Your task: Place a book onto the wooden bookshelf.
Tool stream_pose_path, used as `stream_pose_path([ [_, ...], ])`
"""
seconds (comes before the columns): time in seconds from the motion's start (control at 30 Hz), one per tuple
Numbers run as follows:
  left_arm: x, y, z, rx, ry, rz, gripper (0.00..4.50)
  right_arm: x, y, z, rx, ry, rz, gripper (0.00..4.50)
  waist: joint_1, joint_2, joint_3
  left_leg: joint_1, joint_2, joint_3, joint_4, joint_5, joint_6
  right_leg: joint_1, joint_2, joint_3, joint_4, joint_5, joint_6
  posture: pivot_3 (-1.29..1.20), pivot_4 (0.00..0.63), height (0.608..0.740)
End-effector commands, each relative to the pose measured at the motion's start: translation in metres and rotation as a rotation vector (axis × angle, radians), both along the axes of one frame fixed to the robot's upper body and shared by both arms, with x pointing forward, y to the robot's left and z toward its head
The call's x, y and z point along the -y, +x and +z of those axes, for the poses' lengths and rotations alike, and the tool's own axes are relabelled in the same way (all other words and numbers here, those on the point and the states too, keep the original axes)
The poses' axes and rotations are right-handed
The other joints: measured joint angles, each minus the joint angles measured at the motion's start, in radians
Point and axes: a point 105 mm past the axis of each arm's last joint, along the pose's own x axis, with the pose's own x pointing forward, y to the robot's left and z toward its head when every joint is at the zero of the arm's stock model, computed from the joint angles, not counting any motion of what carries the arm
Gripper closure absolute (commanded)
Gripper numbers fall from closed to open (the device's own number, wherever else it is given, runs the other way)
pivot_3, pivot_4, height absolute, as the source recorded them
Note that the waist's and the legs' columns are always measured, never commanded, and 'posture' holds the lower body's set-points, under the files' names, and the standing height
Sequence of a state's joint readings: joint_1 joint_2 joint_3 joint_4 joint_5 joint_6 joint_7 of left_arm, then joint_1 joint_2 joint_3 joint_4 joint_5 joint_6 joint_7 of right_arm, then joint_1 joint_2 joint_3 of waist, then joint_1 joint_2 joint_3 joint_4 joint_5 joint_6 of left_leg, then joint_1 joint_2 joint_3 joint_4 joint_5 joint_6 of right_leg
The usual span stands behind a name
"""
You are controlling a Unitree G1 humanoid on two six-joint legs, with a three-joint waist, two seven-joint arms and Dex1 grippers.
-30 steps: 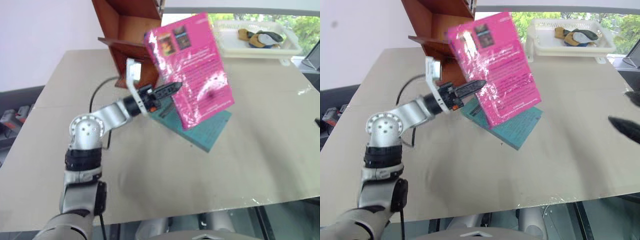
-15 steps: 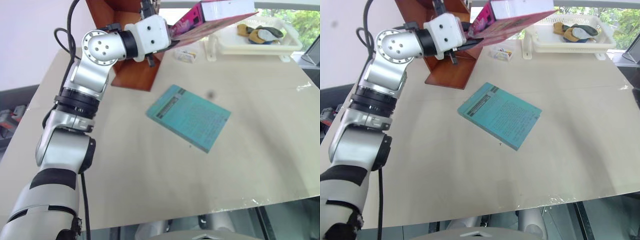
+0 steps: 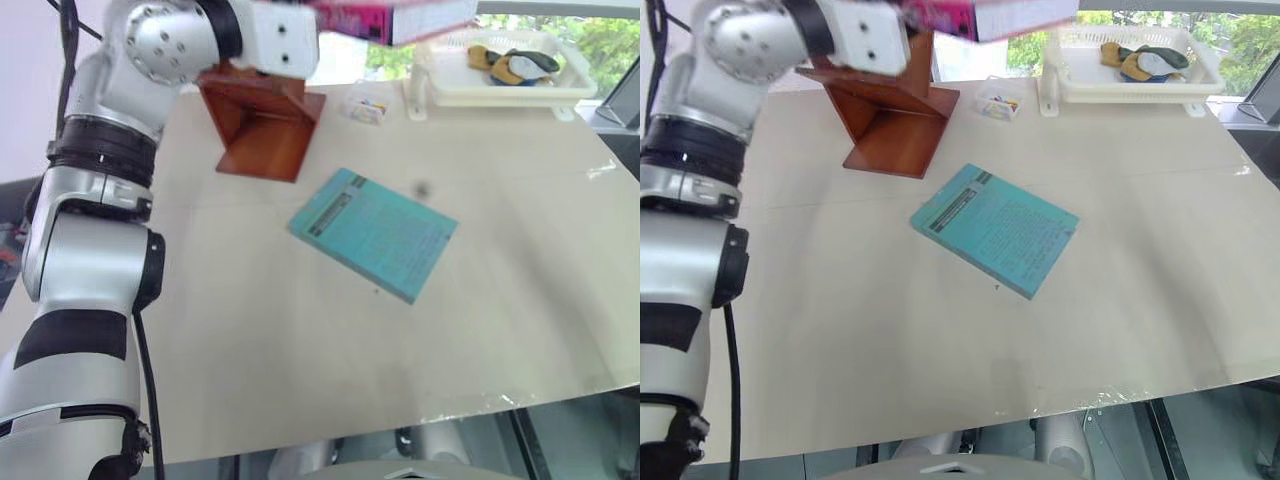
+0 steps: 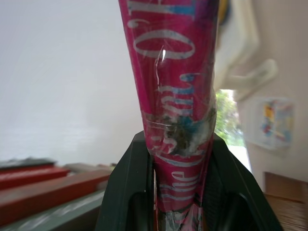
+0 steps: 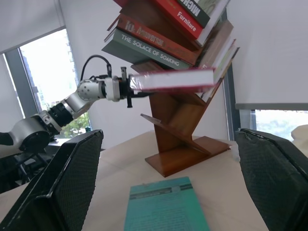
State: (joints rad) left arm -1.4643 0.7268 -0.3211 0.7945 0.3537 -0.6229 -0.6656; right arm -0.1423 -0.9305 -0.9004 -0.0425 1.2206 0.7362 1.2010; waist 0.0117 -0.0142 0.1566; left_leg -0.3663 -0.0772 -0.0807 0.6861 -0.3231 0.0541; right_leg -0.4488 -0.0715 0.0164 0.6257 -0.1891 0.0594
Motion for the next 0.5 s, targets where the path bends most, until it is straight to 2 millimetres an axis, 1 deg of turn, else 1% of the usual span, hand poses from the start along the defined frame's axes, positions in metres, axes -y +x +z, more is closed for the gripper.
stream_pose_path([
  [0.03,0.003,-0.006,-0.004,-0.023,-0.015,-0.042,3.78,0.001,-0.003,0.011,0.058,-0.019,-0.003,0.0,0.004,0.0,0.0,0.0,-0.001,0.0,0.0,0.0,0.0,0.0,0.0,0.0,0.0,0.0,0.0,0.0,0.15,0.74],
  [0.1,-0.001,-0.004,-0.01,-0.038,-0.005,-0.018,3.78,0.002,-0.002,0.012,0.061,-0.026,-0.01,0.0,0.004,0.0,0.0,-0.001,-0.001,-0.001,0.001,0.0,0.0,0.0,0.0,-0.001,0.0,0.0,0.0,0.0,0.15,0.74],
  [0.13,-0.007,-0.002,-0.01,-0.031,0.013,0.017,3.78,0.003,-0.002,0.012,0.063,-0.027,-0.012,0.0,0.003,0.0,0.0,-0.001,-0.001,-0.001,0.001,0.0,0.0,0.0,0.0,-0.001,0.0,0.0,0.0,0.0,0.15,0.74],
  [0.2,-0.02,0.004,-0.012,-0.04,0.046,0.096,3.78,0.003,-0.001,0.014,0.066,-0.028,-0.013,0.0,0.002,0.0,0.0,-0.001,-0.001,-0.002,0.001,0.0,0.0,0.0,0.0,-0.002,0.0,0.0,0.0,0.0,0.15,0.74],
  [0.3,-0.046,0.014,-0.019,-0.059,0.11,0.229,3.78,0.002,0.002,0.014,0.067,-0.036,-0.018,0.0,-0.006,0.0,0.0,-0.001,-0.001,-0.001,0.0,0.0,0.0,0.0,0.001,-0.001,0.0,0.0,0.0,0.0,0.15,0.74],
  [0.37,-0.059,0.016,-0.016,-0.041,0.126,0.293,3.78,0.001,0.003,0.012,0.061,-0.041,-0.009,0.0,-0.008,0.0,0.0,0.0,-0.001,-0.001,0.0,0.0,0.0,0.0,0.001,-0.001,0.0,0.0,0.0,0.0,0.15,0.74],
  [0.43,-0.073,0.017,-0.008,-0.027,0.132,0.363,3.78,0.0,0.003,0.01,0.055,-0.045,-0.004,0.0,-0.007,0.0,0.0,0.0,-0.001,-0.001,0.001,0.0,0.0,0.0,0.001,-0.001,0.0,0.0,0.0,0.0,0.15,0.74],
  [0.5,-0.093,0.019,-0.007,-0.053,0.171,0.463,3.78,0.0,0.003,0.01,0.053,-0.045,-0.004,0.0,-0.005,0.0,0.0,-0.001,-0.001,-0.001,0.002,0.0,0.0,0.0,0.001,-0.001,0.0,0.0,0.0,0.0,0.15,0.74],
])
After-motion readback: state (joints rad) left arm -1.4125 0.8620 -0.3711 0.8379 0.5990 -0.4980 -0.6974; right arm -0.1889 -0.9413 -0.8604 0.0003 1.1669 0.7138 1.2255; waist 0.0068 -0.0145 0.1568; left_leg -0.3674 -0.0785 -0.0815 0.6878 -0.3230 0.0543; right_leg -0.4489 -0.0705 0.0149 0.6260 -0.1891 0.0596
